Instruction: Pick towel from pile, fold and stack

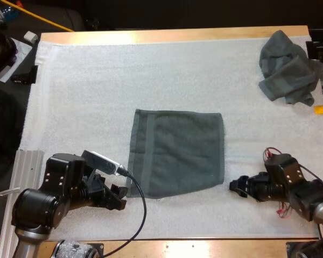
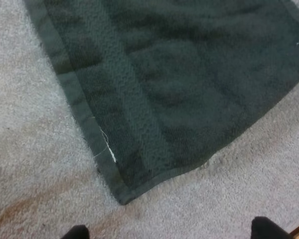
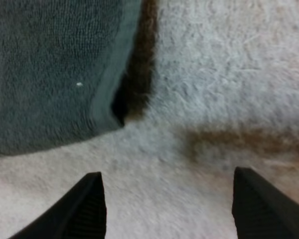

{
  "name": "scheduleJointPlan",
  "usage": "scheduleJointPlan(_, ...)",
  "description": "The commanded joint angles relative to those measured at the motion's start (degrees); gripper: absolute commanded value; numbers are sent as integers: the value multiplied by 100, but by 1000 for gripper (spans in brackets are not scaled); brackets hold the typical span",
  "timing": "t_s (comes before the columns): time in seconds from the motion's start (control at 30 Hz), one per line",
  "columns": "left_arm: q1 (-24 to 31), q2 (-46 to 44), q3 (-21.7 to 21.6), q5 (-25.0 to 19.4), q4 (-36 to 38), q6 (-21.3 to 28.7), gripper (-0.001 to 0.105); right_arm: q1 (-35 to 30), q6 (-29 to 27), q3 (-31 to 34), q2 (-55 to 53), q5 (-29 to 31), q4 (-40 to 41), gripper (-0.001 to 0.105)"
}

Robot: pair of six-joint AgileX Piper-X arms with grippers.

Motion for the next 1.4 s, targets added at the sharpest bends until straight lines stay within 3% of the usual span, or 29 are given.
scheduleJointPlan(0.0, 2, -60, -47, 84, -75, -68, 62, -19, 52, 4, 412, -328, -447, 54)
scheduleJointPlan(0.27, -21, 12, -13, 126, -57, -82, 62, -7, 184, -33, 1246, -406, -1147, 54)
scheduleJointPlan(0.73, -12, 9, -8, 186, -70, -111, 62, -16, 761, -53, 2385, -1159, -2222, 53)
scheduleJointPlan(0.9, -22, -5, -11, 201, -63, -111, 62, -9, 904, -56, 2527, -1402, -2382, 45)
scheduleJointPlan(1.2, -14, -17, -7, 231, -77, -97, 62, 436, 1117, -116, 2772, -1202, -2813, 45)
scheduleJointPlan(1.27, -12, -4, -7, 239, -65, -96, 61, 489, 1198, -100, 2822, -1131, -2885, 38)
scheduleJointPlan(1.37, -9, 10, 1, 255, -81, -98, 61, 498, 1294, -102, 2858, -1087, -2955, 16)
